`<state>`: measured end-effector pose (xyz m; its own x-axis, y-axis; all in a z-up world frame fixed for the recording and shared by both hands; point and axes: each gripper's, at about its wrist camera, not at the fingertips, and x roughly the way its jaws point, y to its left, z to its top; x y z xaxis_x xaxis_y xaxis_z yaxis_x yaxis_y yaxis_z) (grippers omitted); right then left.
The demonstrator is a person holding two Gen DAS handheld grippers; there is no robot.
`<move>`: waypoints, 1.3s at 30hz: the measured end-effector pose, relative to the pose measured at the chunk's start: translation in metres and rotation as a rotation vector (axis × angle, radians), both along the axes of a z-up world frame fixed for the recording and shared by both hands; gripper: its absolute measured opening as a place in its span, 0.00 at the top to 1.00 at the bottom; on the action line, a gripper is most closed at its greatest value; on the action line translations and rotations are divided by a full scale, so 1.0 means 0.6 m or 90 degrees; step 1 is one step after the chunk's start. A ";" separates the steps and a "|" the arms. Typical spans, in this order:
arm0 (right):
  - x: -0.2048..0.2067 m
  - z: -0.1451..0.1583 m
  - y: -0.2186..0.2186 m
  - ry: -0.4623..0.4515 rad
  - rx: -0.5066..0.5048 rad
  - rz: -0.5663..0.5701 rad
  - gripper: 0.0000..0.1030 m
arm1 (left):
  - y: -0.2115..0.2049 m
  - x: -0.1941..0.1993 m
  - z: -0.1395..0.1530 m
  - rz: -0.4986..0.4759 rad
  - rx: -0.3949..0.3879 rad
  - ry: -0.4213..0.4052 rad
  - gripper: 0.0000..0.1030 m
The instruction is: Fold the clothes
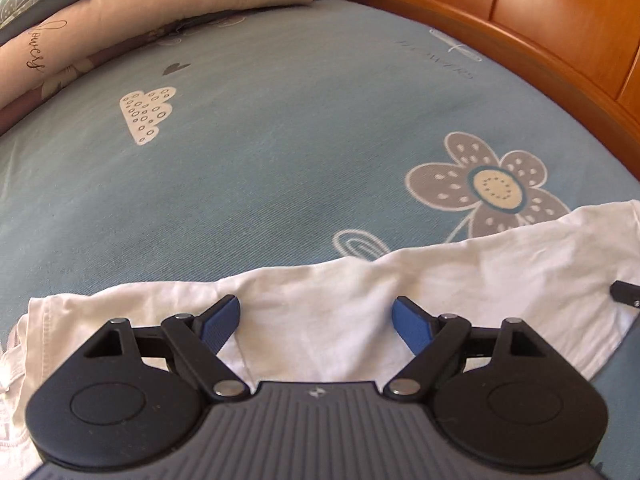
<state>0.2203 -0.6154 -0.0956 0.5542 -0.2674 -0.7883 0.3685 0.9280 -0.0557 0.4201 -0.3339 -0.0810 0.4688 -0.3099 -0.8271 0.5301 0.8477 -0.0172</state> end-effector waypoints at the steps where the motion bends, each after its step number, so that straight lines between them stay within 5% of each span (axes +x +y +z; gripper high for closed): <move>1: 0.000 -0.001 0.000 -0.001 -0.001 0.000 0.00 | 0.004 0.006 -0.007 0.000 -0.001 -0.001 0.19; 8: 0.006 0.002 -0.003 0.010 0.004 0.004 0.00 | 0.012 0.013 0.029 -0.002 -0.022 -0.014 0.18; 15: 0.002 0.000 -0.001 0.001 0.000 0.003 0.00 | 0.057 0.010 0.001 0.022 0.029 0.026 0.18; 18: 0.000 -0.001 0.000 -0.003 -0.002 0.004 0.00 | 0.047 0.029 -0.011 0.013 0.026 -0.006 0.13; 23: 0.004 0.001 -0.002 0.005 0.000 0.011 0.00 | 0.061 0.050 0.010 0.067 0.003 0.012 0.15; 31: 0.006 -0.001 0.000 0.003 -0.002 0.008 0.00 | 0.129 0.046 0.008 0.114 0.038 -0.011 0.14; 39: 0.018 0.011 0.004 0.033 -0.004 0.003 0.00 | 0.123 0.077 0.032 0.093 0.055 -0.050 0.15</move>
<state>0.2313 -0.6129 -0.0892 0.5137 -0.2706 -0.8142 0.3612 0.9290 -0.0809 0.4665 -0.2601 -0.0616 0.5671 -0.1634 -0.8073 0.3987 0.9121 0.0955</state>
